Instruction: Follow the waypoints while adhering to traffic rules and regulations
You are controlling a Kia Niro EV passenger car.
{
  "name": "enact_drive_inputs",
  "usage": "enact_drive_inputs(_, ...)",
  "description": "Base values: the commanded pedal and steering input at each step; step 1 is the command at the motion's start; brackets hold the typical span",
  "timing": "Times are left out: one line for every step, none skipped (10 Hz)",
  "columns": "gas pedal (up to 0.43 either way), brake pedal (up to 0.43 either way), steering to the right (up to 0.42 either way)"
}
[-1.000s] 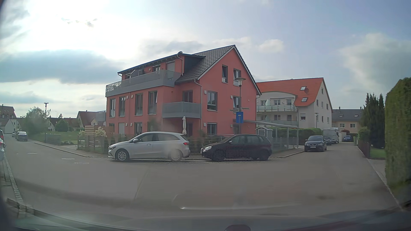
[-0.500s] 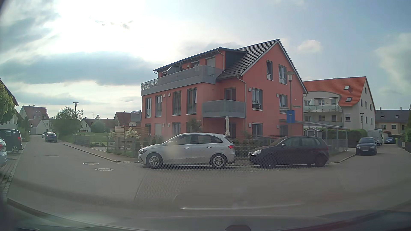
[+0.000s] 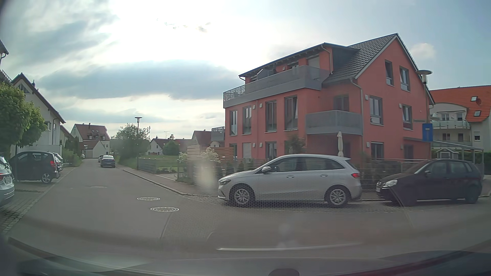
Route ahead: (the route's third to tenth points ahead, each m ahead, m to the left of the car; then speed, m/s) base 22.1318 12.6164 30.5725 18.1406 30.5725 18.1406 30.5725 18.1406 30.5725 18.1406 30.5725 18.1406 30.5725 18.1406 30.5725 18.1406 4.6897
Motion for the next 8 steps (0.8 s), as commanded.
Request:
enact_drive_inputs(0.138,0.0,-0.361)
enact_drive_inputs(0.138,0.0,-0.358)
enact_drive_inputs(0.138,0.0,-0.353)
enact_drive_inputs(0.138,0.0,-0.343)
enact_drive_inputs(0.138,0.0,-0.329)
enact_drive_inputs(0.138,0.0,-0.302)
enact_drive_inputs(0.138,0.0,-0.277)
enact_drive_inputs(0.138,0.0,-0.247)
